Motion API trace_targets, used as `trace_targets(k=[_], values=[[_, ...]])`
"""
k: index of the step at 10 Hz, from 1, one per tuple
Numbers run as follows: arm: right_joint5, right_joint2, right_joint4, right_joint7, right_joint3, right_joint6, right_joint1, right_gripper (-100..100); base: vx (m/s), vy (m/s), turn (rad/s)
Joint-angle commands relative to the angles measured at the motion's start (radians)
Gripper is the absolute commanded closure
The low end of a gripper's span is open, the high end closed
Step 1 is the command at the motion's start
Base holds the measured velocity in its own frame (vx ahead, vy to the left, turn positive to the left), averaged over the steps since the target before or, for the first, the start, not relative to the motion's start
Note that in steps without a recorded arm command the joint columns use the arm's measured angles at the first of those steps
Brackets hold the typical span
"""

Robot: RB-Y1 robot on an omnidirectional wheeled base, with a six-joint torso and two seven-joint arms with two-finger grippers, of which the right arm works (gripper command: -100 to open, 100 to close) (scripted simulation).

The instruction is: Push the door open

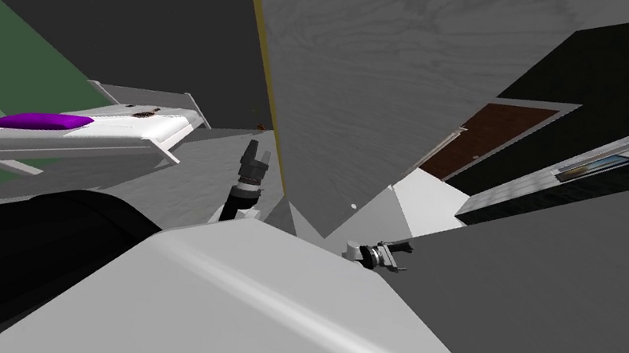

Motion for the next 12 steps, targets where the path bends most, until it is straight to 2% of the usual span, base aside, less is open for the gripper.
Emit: trace_targets(k=[1, 2, 3, 4, 6, 7, 8, 9, 11, 12], values=[[-0.013, -0.005, -0.05, 0.019, -0.019, -0.013, 0.043, 100, 0.047, -0.112, 0.065], [-0.013, -0.005, -0.041, 0.019, -0.019, -0.013, 0.043, 100, 0.036, -0.044, -0.017], [-0.013, -0.005, -0.061, 0.019, -0.019, -0.013, 0.043, 100, 0.021, -0.004, -0.042], [-0.039, -0.012, -0.053, 0.026, -0.044, -0.031, 0.045, 100, 0.022, -0.045, 0.115], [-0.039, -0.012, -0.053, 0.026, -0.044, -0.031, 0.045, 100, 0.013, -0.054, 0.041], [-0.054, -0.016, -0.049, 0.03, -0.058, -0.041, 0.045, 100, 0.011, -0.045, 0.067], [-0.054, -0.016, -0.049, 0.03, -0.058, -0.041, 0.045, 100, 0.015, -0.045, 0.051], [-0.054, -0.016, -0.096, 0.03, -0.058, -0.041, 0.045, 100, 0.01, -0.02, -0.036], [-0.054, -0.016, -0.049, 0.03, -0.058, -0.041, 0.045, 100, 0.005, -0.008, 0.017], [-0.07, -0.019, -0.044, 0.035, -0.072, -0.052, 0.045, 100, 0.013, -0.022, 0.066]])
